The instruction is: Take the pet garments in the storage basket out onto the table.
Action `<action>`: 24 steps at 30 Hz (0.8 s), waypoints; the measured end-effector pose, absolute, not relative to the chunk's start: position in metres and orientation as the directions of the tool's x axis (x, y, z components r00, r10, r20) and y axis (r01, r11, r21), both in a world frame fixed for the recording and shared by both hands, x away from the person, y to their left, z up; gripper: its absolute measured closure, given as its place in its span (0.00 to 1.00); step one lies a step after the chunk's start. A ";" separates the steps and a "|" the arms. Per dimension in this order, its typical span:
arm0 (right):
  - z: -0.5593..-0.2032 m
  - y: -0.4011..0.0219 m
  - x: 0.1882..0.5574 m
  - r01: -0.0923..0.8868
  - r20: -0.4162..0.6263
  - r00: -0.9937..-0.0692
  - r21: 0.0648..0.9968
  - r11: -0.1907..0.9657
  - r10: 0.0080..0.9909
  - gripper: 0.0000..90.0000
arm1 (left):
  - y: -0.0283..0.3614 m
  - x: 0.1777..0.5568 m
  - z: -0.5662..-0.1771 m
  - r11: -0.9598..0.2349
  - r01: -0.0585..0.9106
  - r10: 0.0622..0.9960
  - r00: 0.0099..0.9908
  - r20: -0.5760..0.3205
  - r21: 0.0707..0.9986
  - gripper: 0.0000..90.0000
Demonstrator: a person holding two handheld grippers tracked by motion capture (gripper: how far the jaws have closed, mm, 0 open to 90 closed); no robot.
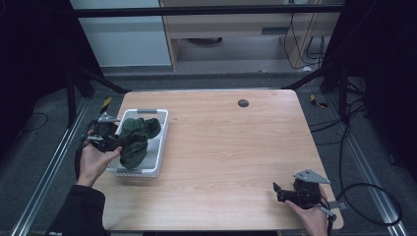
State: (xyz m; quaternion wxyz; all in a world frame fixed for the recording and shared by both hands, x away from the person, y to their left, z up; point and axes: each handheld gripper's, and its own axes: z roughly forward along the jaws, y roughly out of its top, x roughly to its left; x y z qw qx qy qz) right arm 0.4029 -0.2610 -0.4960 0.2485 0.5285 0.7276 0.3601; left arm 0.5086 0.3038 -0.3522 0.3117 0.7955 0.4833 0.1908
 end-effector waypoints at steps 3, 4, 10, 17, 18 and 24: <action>-0.496 -0.261 0.403 0.589 0.020 -0.319 0.788 0.181 0.948 0.08 | 0.303 0.503 -0.343 -0.346 0.636 0.883 0.470 0.009 0.690 0.84; -0.495 -0.261 0.403 0.588 0.021 -0.318 0.788 0.180 0.948 0.08 | 0.302 0.502 -0.341 -0.348 0.632 0.881 0.473 0.011 0.693 0.84; -0.494 -0.261 0.402 0.584 0.028 -0.314 0.794 0.169 0.949 0.08 | 0.299 0.491 -0.327 -0.358 0.604 0.870 0.493 0.020 0.712 0.84; -0.494 -0.261 0.402 0.568 0.017 -0.314 0.805 0.173 0.949 0.08 | 0.294 0.480 -0.315 -0.379 0.578 0.851 0.525 0.026 0.723 0.84; -0.494 -0.261 0.402 0.566 0.015 -0.314 0.806 0.174 0.949 0.08 | 0.293 0.478 -0.313 -0.380 0.575 0.848 0.529 0.025 0.724 0.84; -0.492 -0.262 0.401 0.554 0.013 -0.311 0.815 0.170 0.950 0.08 | 0.284 0.471 -0.307 -0.405 0.555 0.827 0.561 0.033 0.726 0.84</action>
